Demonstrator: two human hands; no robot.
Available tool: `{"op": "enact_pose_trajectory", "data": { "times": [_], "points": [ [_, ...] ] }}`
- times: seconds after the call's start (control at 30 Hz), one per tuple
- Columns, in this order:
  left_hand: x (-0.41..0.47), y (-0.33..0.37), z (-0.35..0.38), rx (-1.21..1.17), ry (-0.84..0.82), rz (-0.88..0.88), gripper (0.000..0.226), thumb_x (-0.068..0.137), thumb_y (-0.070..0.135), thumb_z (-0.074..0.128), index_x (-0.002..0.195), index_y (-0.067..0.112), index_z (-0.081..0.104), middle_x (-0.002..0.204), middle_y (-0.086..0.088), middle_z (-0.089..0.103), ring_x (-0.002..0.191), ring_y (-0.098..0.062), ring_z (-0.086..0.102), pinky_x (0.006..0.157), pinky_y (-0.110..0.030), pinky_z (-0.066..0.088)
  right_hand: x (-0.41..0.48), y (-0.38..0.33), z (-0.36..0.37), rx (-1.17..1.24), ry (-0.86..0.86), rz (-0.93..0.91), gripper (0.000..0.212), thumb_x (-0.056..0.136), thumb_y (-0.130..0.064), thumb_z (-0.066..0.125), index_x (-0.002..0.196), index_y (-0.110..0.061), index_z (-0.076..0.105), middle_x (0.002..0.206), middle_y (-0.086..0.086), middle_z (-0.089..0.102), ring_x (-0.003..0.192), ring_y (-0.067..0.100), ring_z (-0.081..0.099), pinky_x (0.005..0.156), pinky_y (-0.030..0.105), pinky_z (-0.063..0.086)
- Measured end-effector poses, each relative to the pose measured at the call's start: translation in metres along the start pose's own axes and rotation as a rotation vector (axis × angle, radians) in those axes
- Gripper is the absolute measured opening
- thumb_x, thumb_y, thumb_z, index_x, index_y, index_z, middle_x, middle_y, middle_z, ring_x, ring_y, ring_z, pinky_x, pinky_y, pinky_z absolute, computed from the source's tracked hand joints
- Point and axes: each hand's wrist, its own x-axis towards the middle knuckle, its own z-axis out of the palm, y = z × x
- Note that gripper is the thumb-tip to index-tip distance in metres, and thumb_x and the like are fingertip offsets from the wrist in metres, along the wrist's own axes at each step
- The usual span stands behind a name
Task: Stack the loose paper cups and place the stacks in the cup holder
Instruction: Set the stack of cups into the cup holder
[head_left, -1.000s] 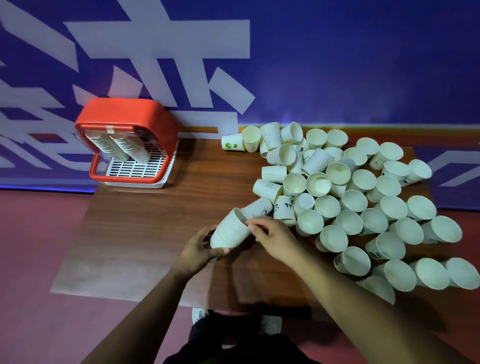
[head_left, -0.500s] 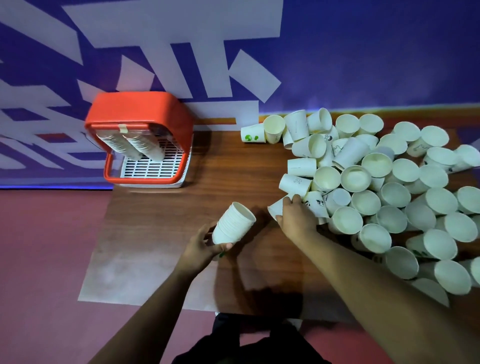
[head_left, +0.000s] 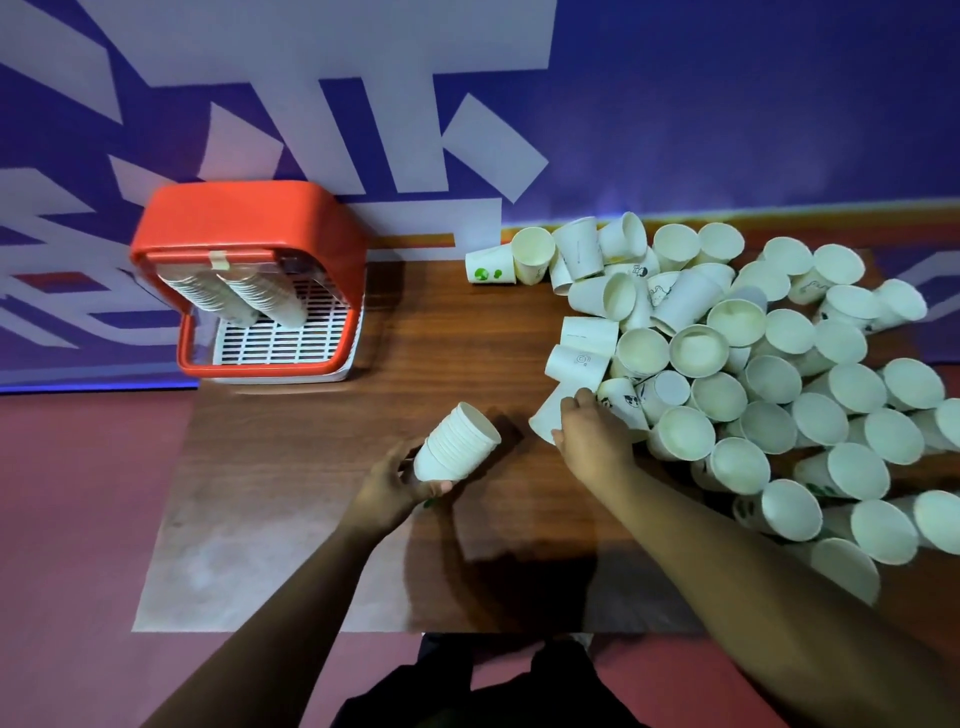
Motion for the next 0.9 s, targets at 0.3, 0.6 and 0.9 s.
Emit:
{"op": "enact_pose_trajectory", "data": {
  "times": [0.3,0.6,0.9],
  "points": [
    [-0.008,-0.006,0.001,0.024,0.029,-0.007,0.069,0.07,0.031,0.089,0.132,0.028,0.059,0.124,0.011,0.066,0.115,-0.008,0.06,0.088,-0.02,0.047,0.006,0.002,-0.023,0.408,0.284,0.021,0.004,0.082,-0.005,0.066,0.079,-0.004,0.066,0.077,0.011,0.06,0.064,0.032,0.059,0.052,0.034,0.043],
    [-0.004,0.021,0.023,-0.126,-0.07,0.047,0.067,0.069,0.009,0.089,0.124,0.033,0.059,0.123,0.005,0.066,0.112,-0.006,0.063,0.09,-0.027,0.053,-0.023,0.012,-0.056,0.714,0.219,-0.01,0.042,0.092,-0.018,0.058,0.054,-0.024,0.041,0.046,-0.007,0.041,0.049,0.005,0.044,0.05,0.021,0.026],
    [0.002,0.058,0.066,-0.125,-0.286,0.133,0.067,0.07,0.005,0.087,0.128,0.026,0.06,0.126,0.013,0.068,0.119,-0.005,0.061,0.098,-0.019,0.048,-0.041,0.033,-0.044,0.769,0.156,-0.046,0.021,0.095,-0.018,0.056,0.09,-0.013,0.076,0.081,0.002,0.067,0.079,0.016,0.059,0.073,0.03,0.045]
  ]
}}
